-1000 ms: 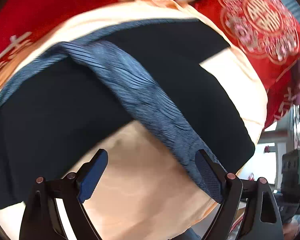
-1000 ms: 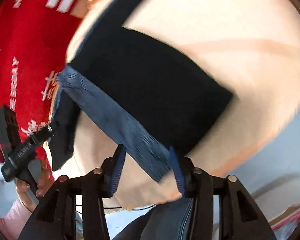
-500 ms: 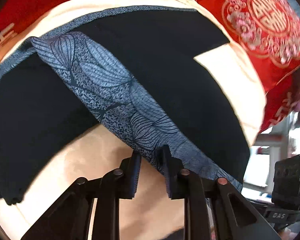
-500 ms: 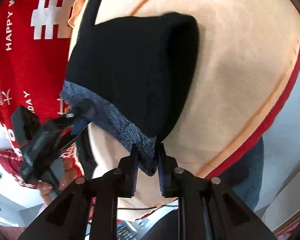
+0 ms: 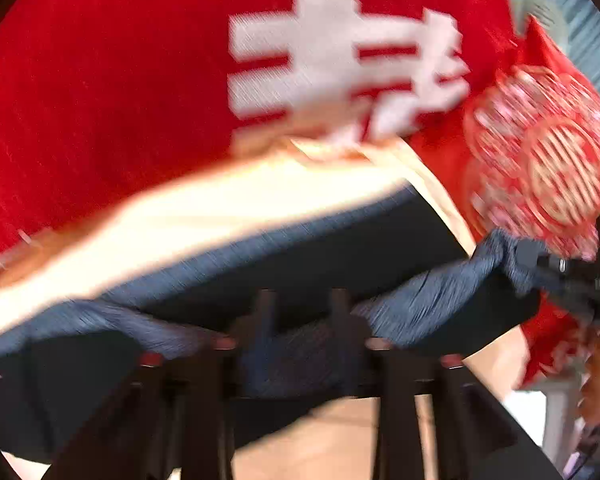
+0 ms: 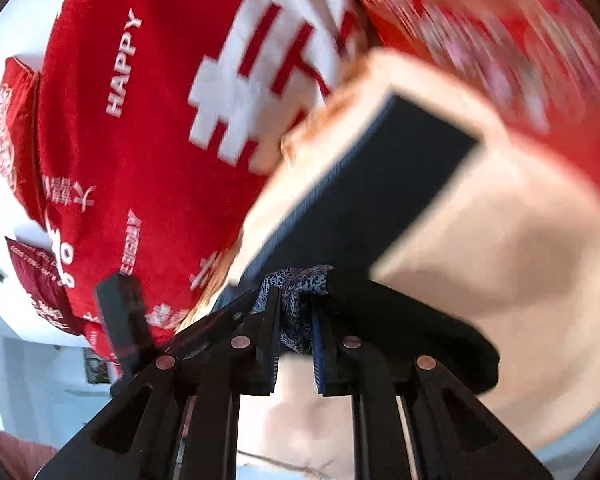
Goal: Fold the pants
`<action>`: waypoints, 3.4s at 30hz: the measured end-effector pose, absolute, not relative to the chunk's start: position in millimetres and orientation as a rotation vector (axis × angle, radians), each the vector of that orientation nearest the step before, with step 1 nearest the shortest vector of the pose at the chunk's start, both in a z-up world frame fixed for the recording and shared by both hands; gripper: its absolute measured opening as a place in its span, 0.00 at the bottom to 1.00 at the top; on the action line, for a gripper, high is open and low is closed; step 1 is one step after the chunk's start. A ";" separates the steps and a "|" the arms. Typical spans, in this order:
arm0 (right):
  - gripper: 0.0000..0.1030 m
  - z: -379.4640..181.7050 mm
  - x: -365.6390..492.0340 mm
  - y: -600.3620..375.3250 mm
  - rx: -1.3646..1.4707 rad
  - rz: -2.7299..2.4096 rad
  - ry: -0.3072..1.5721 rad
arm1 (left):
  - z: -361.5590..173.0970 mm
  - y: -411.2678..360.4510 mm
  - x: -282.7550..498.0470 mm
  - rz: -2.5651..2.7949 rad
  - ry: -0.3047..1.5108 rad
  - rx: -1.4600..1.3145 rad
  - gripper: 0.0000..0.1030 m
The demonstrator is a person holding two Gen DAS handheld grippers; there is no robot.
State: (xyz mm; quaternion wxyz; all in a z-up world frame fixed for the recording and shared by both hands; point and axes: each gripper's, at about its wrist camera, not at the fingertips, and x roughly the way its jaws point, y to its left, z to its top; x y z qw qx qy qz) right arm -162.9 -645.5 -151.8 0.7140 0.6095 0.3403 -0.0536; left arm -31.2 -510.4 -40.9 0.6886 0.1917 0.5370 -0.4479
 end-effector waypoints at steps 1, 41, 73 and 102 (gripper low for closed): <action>0.14 -154.2 -152.6 -660.9 1.335 -0.127 0.763 | -36.9 -511.5 -24.8 -0.964 1.160 0.424 0.77; 0.24 -200.5 -69.4 -700.1 0.881 -0.308 1.038 | -147.7 -494.3 86.1 -0.467 1.232 0.532 0.95; 0.46 -195.3 -83.4 -604.6 1.102 -0.343 1.061 | -131.8 -315.0 120.4 -0.506 1.254 0.603 0.95; 0.46 -219.9 14.0 -319.2 1.430 0.196 1.141 | -203.4 -61.1 241.6 -0.335 1.341 0.337 1.00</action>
